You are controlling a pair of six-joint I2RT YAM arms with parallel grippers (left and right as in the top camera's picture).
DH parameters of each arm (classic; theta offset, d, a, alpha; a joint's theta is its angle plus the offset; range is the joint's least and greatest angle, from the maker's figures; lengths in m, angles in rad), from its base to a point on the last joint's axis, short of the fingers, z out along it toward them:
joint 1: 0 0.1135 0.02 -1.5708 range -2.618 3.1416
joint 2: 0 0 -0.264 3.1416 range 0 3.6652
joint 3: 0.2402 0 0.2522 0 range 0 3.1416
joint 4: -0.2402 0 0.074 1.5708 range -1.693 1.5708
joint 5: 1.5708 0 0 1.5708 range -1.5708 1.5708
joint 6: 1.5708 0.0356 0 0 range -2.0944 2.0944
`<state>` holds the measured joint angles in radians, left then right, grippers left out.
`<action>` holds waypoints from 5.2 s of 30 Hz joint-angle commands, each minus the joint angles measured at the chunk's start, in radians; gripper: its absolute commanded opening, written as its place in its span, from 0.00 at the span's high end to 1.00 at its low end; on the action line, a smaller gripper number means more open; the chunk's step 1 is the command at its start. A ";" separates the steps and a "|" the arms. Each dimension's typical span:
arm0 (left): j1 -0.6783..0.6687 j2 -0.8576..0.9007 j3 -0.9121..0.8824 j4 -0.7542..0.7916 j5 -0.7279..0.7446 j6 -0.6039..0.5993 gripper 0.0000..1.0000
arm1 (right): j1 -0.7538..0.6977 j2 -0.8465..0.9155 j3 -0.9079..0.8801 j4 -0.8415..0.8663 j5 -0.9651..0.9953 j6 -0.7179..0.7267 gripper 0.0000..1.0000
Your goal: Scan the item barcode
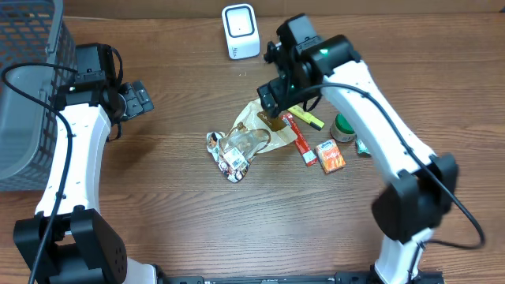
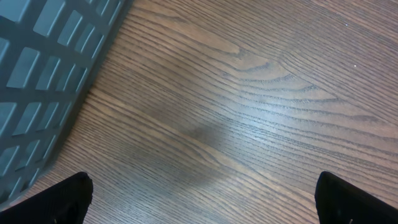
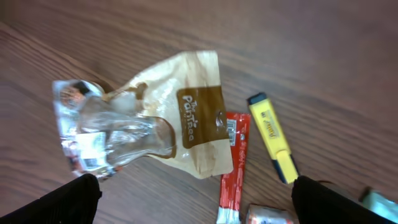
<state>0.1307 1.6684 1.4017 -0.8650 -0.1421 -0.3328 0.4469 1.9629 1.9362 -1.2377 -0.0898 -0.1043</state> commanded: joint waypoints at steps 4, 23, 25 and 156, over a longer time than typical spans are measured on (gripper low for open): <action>-0.006 -0.013 0.014 0.002 0.005 0.019 0.00 | 0.002 -0.166 0.007 0.005 -0.009 0.007 0.00; -0.007 -0.013 0.014 0.002 0.005 0.019 0.00 | 0.002 -0.487 0.007 0.005 -0.009 0.007 0.00; -0.007 -0.013 0.014 0.002 0.005 0.019 0.00 | 0.002 -0.529 0.007 0.005 -0.009 0.008 0.00; -0.007 -0.008 0.014 0.002 0.005 0.019 0.00 | -0.297 -1.960 -1.928 1.154 0.097 0.146 0.00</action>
<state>0.1307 1.6684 1.4017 -0.8650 -0.1421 -0.3328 0.1566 0.0147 0.0185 -0.0898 -0.0059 0.0338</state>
